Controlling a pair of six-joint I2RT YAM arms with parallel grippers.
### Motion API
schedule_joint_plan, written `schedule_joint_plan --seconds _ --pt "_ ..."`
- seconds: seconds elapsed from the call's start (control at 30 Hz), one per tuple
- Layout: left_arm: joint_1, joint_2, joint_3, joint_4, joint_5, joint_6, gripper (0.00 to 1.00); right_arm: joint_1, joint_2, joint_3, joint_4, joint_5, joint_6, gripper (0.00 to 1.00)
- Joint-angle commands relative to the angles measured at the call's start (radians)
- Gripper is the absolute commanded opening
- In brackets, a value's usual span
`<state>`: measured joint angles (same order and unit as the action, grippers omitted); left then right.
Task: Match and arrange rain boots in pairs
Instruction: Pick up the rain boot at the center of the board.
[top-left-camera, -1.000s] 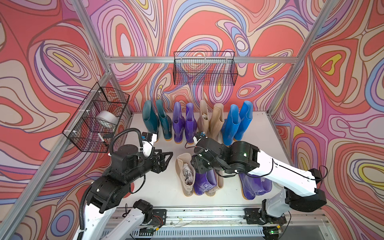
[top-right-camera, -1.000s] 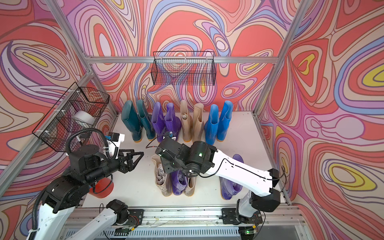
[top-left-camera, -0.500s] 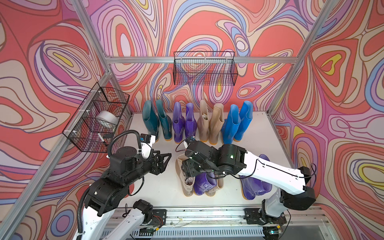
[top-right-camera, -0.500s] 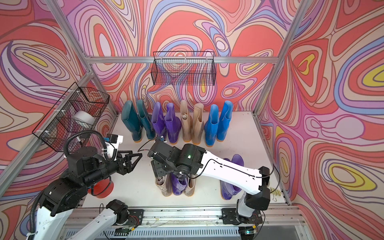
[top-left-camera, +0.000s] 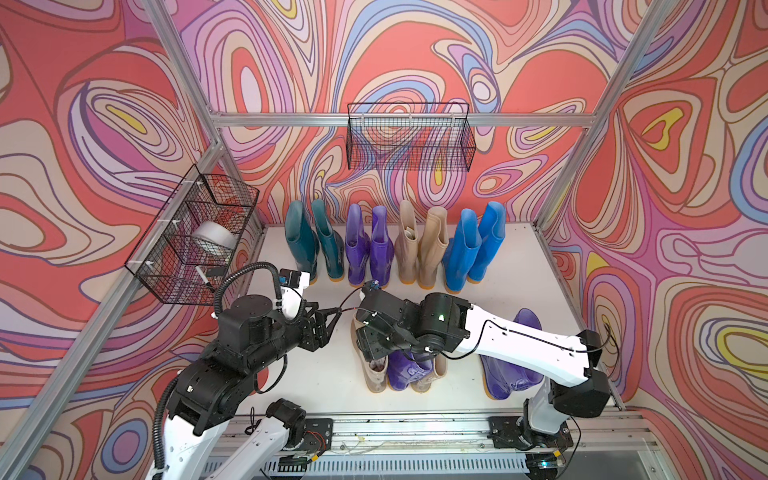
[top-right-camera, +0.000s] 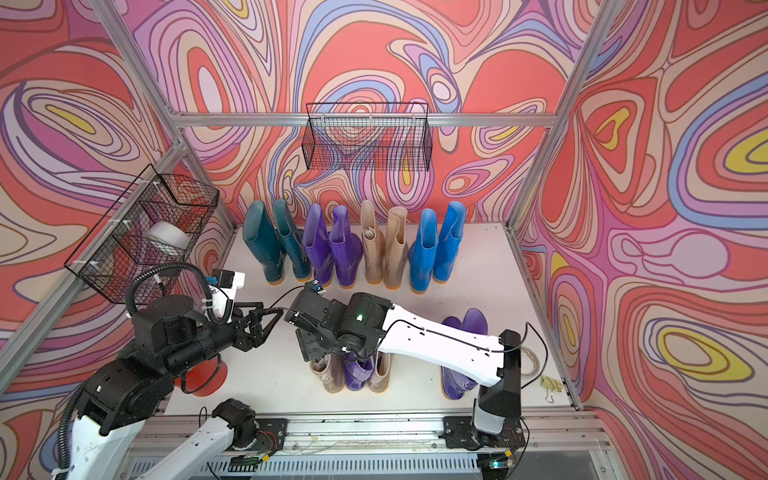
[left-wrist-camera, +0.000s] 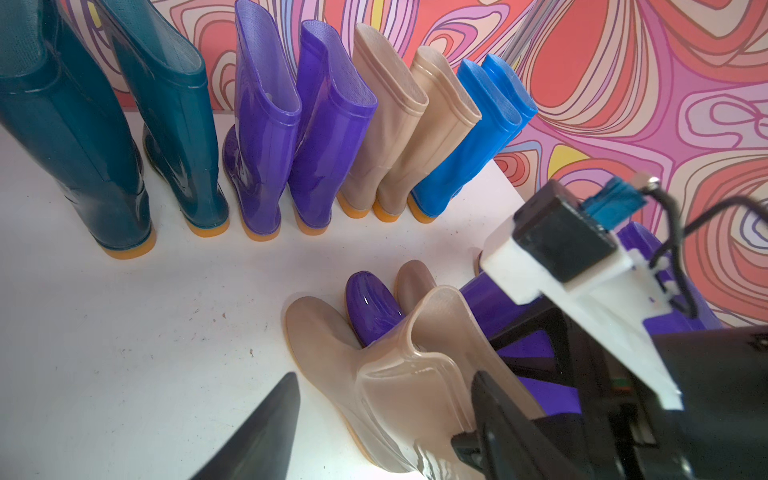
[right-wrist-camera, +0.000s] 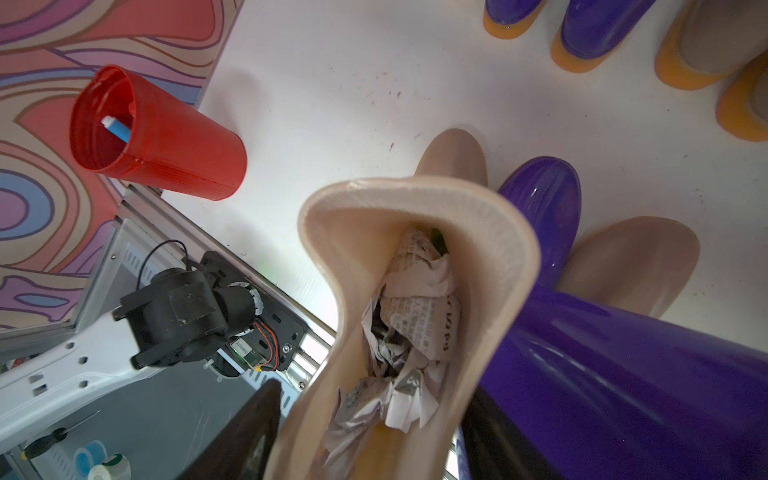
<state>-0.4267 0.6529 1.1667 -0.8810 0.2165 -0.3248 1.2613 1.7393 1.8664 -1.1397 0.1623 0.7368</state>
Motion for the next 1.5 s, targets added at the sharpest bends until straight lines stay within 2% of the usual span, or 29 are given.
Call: schedule_joint_plan --seconds 0.0,0.3,0.53,0.7,0.8,0.93,1.13,1.27,1.47 --pt "-0.005 -0.013 -0.009 -0.02 -0.013 0.019 0.68 0.011 0.049 0.028 -0.047 0.028 0.021 0.69" --pt "-0.006 -0.039 0.002 -0.041 -0.043 0.022 0.68 0.012 0.101 0.053 -0.09 0.067 0.04 0.66" --pt "-0.006 -0.048 -0.001 -0.046 -0.046 0.02 0.68 0.011 0.125 0.028 -0.075 0.051 0.04 0.63" --pt "-0.005 -0.055 0.002 -0.053 -0.049 0.021 0.68 0.012 0.12 0.024 -0.054 0.035 0.029 0.49" --pt "-0.006 -0.056 0.002 -0.056 -0.051 0.023 0.68 0.011 0.122 0.032 -0.04 0.022 0.013 0.29" --pt "-0.005 -0.058 0.001 -0.059 -0.053 0.023 0.68 0.01 0.131 0.049 -0.026 0.012 -0.008 0.14" --pt "-0.006 -0.061 0.012 -0.066 -0.06 0.026 0.68 0.001 0.113 0.116 0.008 0.004 -0.064 0.01" --pt "-0.006 -0.06 0.036 -0.082 -0.093 0.026 0.68 -0.011 0.094 0.19 0.022 0.048 -0.122 0.0" --pt "-0.004 -0.072 0.076 -0.096 -0.138 0.027 0.68 -0.057 0.057 0.275 0.099 0.019 -0.217 0.0"
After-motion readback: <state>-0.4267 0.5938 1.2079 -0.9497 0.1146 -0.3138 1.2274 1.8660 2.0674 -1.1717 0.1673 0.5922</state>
